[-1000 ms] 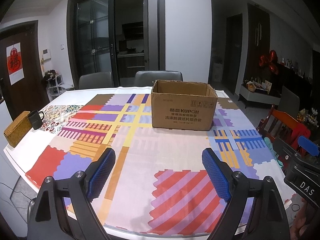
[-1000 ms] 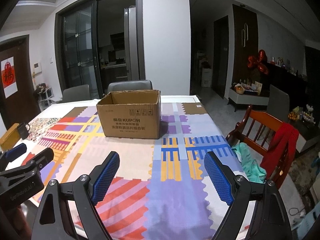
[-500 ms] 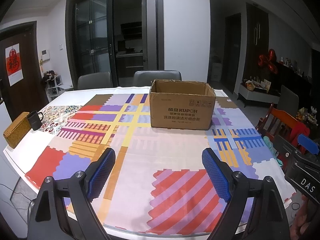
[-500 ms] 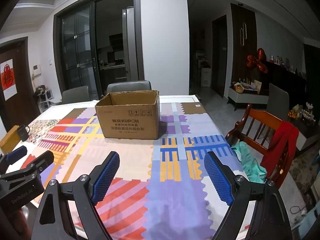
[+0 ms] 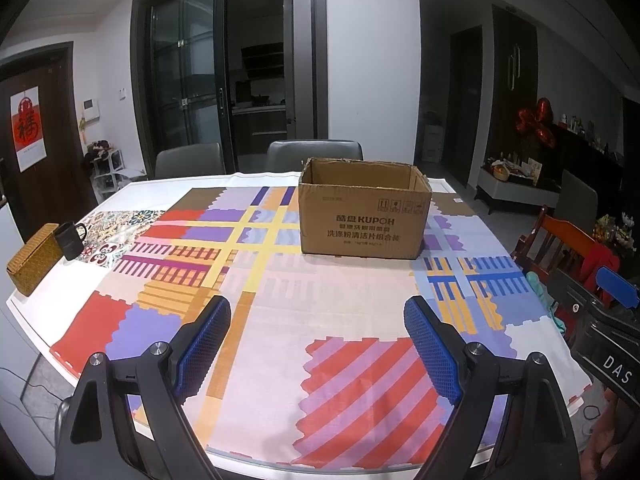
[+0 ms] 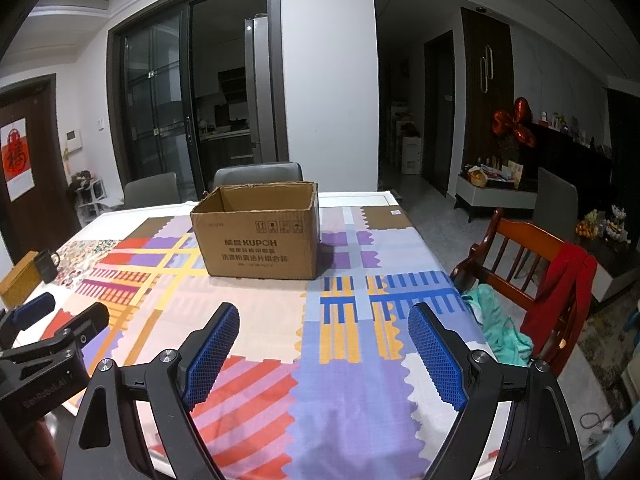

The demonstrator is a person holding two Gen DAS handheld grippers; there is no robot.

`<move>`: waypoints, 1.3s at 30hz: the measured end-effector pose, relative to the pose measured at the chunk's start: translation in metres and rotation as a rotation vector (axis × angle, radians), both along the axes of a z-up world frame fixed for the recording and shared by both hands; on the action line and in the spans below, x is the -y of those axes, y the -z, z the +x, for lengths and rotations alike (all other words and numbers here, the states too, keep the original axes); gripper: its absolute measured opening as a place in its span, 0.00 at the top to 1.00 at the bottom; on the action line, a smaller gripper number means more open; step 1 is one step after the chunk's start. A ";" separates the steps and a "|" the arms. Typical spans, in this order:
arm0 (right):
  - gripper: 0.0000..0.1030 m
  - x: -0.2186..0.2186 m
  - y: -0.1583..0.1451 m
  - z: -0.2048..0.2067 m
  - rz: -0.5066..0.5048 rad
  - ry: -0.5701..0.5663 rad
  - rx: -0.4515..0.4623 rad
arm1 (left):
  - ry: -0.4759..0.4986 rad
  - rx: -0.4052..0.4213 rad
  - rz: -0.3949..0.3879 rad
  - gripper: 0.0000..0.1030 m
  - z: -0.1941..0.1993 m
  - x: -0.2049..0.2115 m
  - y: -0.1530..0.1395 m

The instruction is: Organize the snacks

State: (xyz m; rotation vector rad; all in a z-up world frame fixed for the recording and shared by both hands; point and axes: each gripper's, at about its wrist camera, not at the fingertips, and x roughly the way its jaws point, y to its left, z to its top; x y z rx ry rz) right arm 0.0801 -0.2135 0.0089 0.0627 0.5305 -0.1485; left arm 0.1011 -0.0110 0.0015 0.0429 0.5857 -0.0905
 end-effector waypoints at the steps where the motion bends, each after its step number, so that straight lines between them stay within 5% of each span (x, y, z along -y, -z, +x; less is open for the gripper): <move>1: 0.15 0.000 0.000 0.000 0.001 0.000 0.000 | -0.001 0.000 0.000 0.14 0.000 0.000 0.000; 39: 0.15 0.002 0.000 0.000 0.003 0.002 0.002 | -0.004 -0.012 -0.006 0.11 0.003 0.002 0.005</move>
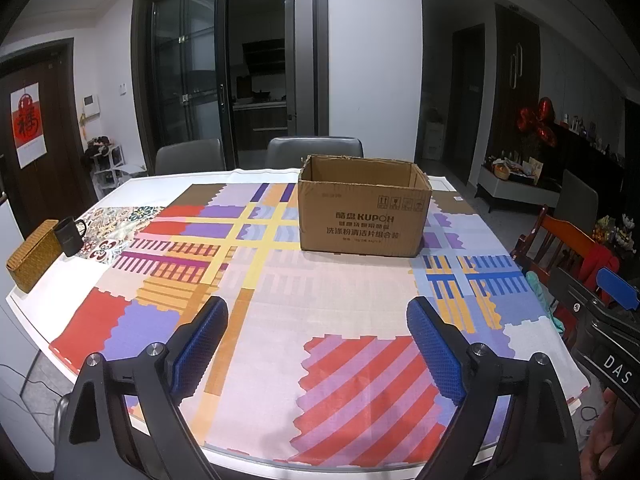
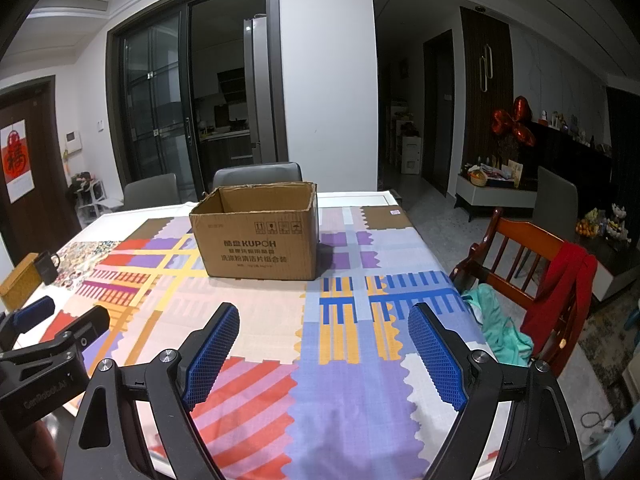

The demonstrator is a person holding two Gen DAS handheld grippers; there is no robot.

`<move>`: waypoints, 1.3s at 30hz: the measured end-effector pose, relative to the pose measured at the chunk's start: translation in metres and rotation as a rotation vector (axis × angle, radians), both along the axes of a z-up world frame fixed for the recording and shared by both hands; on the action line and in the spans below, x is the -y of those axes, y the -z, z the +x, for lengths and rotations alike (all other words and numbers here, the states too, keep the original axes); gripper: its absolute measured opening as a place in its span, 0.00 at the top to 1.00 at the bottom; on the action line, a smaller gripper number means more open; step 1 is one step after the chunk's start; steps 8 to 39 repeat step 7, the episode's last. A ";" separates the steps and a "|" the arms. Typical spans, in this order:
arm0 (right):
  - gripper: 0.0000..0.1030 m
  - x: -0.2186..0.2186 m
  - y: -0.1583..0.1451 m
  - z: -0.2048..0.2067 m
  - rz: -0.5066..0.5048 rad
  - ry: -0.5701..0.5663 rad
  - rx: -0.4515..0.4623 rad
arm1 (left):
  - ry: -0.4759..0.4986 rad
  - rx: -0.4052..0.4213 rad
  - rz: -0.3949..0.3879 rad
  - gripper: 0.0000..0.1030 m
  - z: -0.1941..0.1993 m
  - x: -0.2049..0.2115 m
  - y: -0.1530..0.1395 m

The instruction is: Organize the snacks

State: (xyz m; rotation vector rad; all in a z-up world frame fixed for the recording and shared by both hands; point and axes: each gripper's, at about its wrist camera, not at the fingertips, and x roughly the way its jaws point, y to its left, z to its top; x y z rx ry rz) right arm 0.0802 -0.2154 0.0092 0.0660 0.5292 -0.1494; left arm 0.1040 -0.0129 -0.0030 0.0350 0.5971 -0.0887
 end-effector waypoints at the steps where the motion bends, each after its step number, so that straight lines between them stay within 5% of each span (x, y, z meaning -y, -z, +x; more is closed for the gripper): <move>1: 0.15 0.000 0.000 0.000 0.000 0.000 0.000 | 0.001 0.001 0.001 0.11 0.000 0.000 0.001; 39: 0.15 0.000 0.000 0.000 -0.001 0.001 -0.003 | 0.007 -0.005 0.003 0.09 0.001 0.003 0.002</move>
